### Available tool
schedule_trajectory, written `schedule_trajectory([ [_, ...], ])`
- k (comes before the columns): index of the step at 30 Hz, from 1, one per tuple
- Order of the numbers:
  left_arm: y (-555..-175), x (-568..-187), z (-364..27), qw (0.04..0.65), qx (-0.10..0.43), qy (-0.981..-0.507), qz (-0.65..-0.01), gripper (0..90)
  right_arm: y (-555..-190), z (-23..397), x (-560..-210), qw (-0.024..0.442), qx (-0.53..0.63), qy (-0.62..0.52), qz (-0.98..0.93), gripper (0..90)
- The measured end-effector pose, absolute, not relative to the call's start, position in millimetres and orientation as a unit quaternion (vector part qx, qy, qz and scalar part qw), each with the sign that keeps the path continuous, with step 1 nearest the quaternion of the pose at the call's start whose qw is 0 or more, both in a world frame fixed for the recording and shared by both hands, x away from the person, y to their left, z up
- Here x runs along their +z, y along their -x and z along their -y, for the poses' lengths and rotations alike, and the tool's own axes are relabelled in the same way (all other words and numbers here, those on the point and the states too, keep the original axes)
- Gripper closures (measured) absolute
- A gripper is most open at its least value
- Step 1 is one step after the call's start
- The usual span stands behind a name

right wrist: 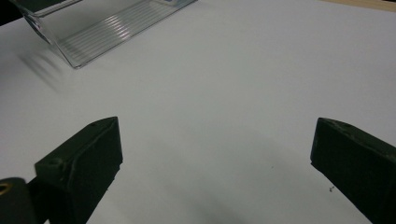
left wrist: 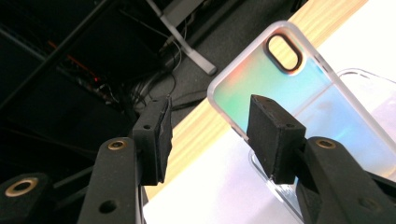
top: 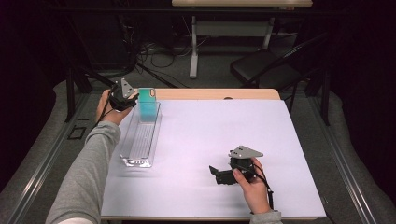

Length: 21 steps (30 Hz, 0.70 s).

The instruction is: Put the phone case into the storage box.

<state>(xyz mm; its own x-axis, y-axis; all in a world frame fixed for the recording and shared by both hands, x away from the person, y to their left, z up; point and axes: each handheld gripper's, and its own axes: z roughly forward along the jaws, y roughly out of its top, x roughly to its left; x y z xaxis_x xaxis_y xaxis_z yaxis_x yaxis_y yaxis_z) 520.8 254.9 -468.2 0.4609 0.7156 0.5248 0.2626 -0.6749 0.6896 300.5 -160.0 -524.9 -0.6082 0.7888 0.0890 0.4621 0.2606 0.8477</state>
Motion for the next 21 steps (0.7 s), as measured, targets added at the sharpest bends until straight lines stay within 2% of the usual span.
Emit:
schedule_trajectory([
  [9, -518, -465, -258, 0.26, 0.398, -0.808, -0.349, 49.7, -302, 159, -527, 0.177, 0.451, -0.403, -0.776, 2.1],
  [21, -509, -452, -264, 0.302, 0.327, -0.8, -0.401, 37.2, -302, 160, -527, 0.177, 0.453, -0.406, -0.774, 2.3],
])
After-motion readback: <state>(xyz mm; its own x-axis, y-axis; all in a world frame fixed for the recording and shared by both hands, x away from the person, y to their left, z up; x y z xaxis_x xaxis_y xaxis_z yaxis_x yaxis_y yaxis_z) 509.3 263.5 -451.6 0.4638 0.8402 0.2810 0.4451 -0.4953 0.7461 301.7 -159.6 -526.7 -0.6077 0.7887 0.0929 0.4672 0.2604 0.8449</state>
